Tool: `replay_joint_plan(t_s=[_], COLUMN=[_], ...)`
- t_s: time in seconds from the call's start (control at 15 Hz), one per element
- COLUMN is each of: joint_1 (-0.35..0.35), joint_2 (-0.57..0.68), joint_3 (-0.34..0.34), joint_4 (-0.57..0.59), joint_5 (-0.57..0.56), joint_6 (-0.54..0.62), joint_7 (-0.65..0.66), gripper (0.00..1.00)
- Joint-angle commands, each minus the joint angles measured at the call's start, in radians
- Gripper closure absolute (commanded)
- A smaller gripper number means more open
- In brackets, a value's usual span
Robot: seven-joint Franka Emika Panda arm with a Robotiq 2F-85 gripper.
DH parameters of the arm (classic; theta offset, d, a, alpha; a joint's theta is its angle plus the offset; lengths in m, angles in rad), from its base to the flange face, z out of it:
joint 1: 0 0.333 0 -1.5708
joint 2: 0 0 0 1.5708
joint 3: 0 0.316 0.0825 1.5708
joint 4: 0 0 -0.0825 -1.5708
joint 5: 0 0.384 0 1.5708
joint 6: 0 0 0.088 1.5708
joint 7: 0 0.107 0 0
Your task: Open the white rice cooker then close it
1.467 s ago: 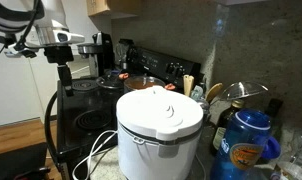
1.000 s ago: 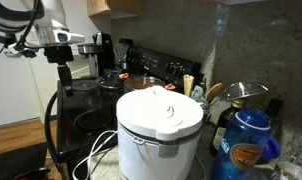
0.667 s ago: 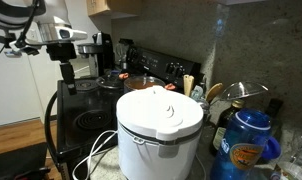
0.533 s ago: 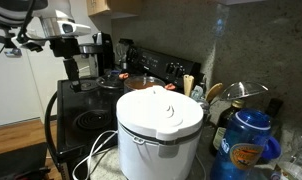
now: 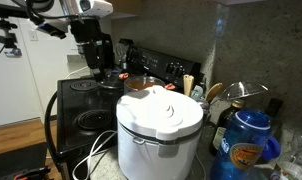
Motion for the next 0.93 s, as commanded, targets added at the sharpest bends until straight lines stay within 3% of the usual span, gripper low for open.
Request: replay_joint_plan(t_s=[0.0,0.53,0.87], joint_1=[-0.047,-0.103,-0.114], joint_2=[0.103,0.223,0.25], joint_3=[-0.01,-0.037,-0.056], joint_4=[0.118,0.235,0.274], joint_5=[-0.029,-0.068,-0.2], joint_6=[-0.004,0.039,0.044], joint_7=[0.117,0.476,0.737], gripper=[0.0,0.0,0.0])
